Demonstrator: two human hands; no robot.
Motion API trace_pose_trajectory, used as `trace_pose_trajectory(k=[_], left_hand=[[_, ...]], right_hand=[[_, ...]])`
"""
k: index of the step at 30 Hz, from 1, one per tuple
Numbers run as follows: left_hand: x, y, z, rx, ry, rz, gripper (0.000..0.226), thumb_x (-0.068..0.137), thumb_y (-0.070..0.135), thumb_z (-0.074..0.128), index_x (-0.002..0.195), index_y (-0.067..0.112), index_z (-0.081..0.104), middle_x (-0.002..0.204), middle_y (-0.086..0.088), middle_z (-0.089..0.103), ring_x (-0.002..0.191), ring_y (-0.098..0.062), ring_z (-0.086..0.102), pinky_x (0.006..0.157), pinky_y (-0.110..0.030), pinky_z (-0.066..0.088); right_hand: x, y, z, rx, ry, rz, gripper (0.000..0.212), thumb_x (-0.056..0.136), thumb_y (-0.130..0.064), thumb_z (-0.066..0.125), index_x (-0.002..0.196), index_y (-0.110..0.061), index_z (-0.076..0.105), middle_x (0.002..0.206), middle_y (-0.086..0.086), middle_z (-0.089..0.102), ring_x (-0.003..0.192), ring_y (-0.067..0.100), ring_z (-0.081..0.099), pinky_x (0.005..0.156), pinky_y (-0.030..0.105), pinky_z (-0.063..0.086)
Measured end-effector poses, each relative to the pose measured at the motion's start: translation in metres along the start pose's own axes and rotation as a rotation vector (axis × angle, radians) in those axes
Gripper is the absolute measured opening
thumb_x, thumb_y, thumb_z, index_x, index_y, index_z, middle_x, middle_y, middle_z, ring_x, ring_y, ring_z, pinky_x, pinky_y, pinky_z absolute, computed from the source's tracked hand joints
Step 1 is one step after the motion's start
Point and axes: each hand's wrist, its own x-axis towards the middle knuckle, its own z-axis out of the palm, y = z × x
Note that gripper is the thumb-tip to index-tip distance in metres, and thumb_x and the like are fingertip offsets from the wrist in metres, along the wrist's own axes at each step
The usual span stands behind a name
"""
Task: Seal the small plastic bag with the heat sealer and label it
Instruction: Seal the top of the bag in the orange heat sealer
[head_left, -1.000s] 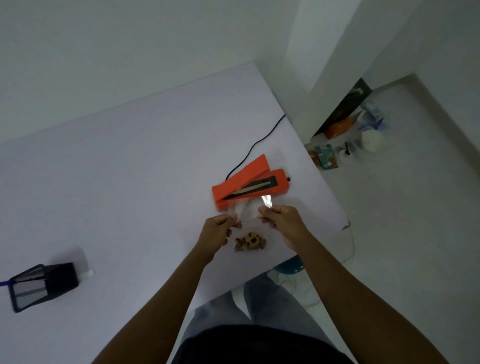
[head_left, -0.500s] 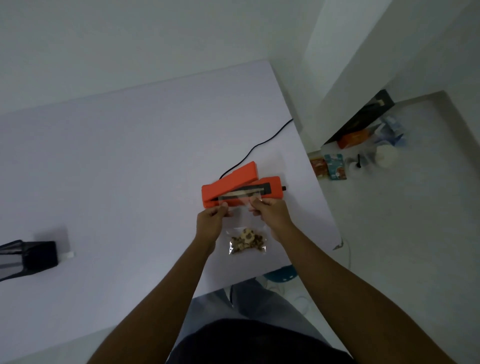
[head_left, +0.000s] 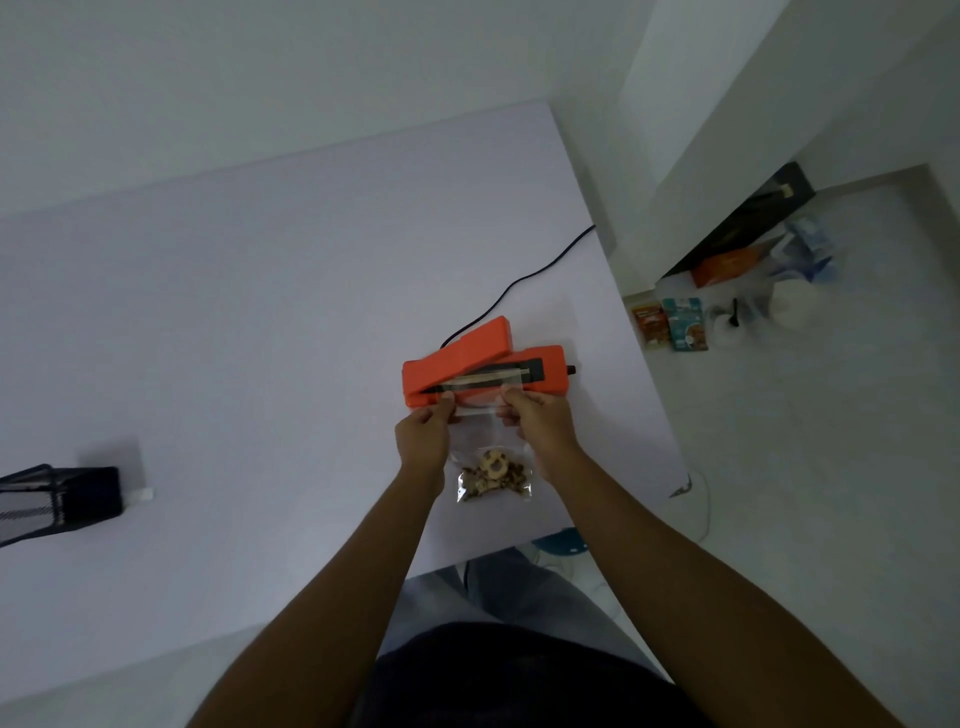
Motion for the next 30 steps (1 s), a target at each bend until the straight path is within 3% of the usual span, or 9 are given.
trace_pose_trajectory(k=[7, 15, 18, 21, 24, 28, 30], left_hand=[[-0.001, 0.0, 0.003, -0.093, 0.015, -0.064, 0.018, 0.086, 0.03, 0.073, 0.084, 0.013, 0.068, 0.085, -0.002, 0.068, 0.079, -0.013, 0.061, 0.068, -0.024, 0.046], [-0.001, 0.001, 0.004, -0.096, 0.032, -0.053, 0.023, 0.087, 0.029, 0.072, 0.092, 0.007, 0.069, 0.086, -0.003, 0.069, 0.078, -0.014, 0.063, 0.067, -0.024, 0.047], [-0.002, 0.001, 0.006, -0.087, 0.043, -0.052, 0.019, 0.088, 0.03, 0.071, 0.086, 0.01, 0.069, 0.085, -0.002, 0.069, 0.077, -0.014, 0.063, 0.067, -0.023, 0.046], [-0.002, 0.0, 0.007, -0.081, 0.057, -0.049, 0.02, 0.088, 0.031, 0.071, 0.078, 0.014, 0.068, 0.084, -0.002, 0.069, 0.081, -0.016, 0.063, 0.069, -0.024, 0.046], [0.0, -0.001, 0.008, -0.064, 0.062, -0.047, 0.022, 0.088, 0.033, 0.071, 0.076, 0.014, 0.067, 0.085, -0.002, 0.068, 0.081, -0.016, 0.062, 0.076, -0.028, 0.045], [0.001, -0.001, 0.007, -0.051, 0.066, -0.051, 0.026, 0.088, 0.033, 0.071, 0.083, 0.008, 0.07, 0.085, -0.002, 0.069, 0.077, -0.013, 0.061, 0.065, -0.02, 0.043], [0.001, -0.001, 0.007, -0.04, 0.077, -0.044, 0.03, 0.088, 0.033, 0.071, 0.089, 0.003, 0.072, 0.085, -0.003, 0.069, 0.074, -0.012, 0.06, 0.062, -0.019, 0.042]], right_hand=[[-0.002, 0.001, 0.003, -0.021, 0.03, 0.009, 0.014, 0.091, -0.027, 0.07, 0.085, -0.014, 0.072, 0.089, 0.009, 0.076, 0.071, 0.012, 0.068, 0.056, 0.019, 0.047], [-0.003, 0.003, 0.005, -0.015, 0.072, 0.001, 0.014, 0.091, -0.028, 0.07, 0.08, -0.019, 0.069, 0.084, 0.008, 0.075, 0.071, 0.012, 0.068, 0.057, 0.02, 0.046], [-0.004, 0.003, 0.001, -0.065, 0.083, -0.016, 0.027, 0.091, -0.037, 0.069, 0.08, -0.012, 0.071, 0.083, 0.01, 0.075, 0.071, 0.015, 0.067, 0.066, 0.028, 0.052], [-0.012, 0.003, -0.01, -0.226, 0.132, -0.125, 0.045, 0.095, -0.042, 0.062, 0.079, -0.001, 0.068, 0.072, 0.009, 0.066, 0.064, 0.014, 0.057, 0.063, 0.028, 0.047], [-0.025, -0.011, -0.021, -0.301, 0.218, -0.328, 0.033, 0.099, -0.037, 0.057, 0.081, -0.01, 0.061, 0.073, -0.003, 0.06, 0.063, 0.005, 0.054, 0.056, 0.013, 0.042], [-0.041, -0.049, -0.019, -0.199, 0.139, -0.532, 0.029, 0.099, -0.039, 0.058, 0.095, -0.011, 0.061, 0.089, 0.003, 0.067, 0.081, 0.012, 0.068, 0.067, 0.026, 0.059], [-0.051, -0.07, -0.012, -0.176, 0.075, -0.626, 0.027, 0.097, -0.04, 0.061, 0.099, -0.013, 0.061, 0.092, 0.004, 0.066, 0.085, 0.017, 0.068, 0.072, 0.031, 0.06]])
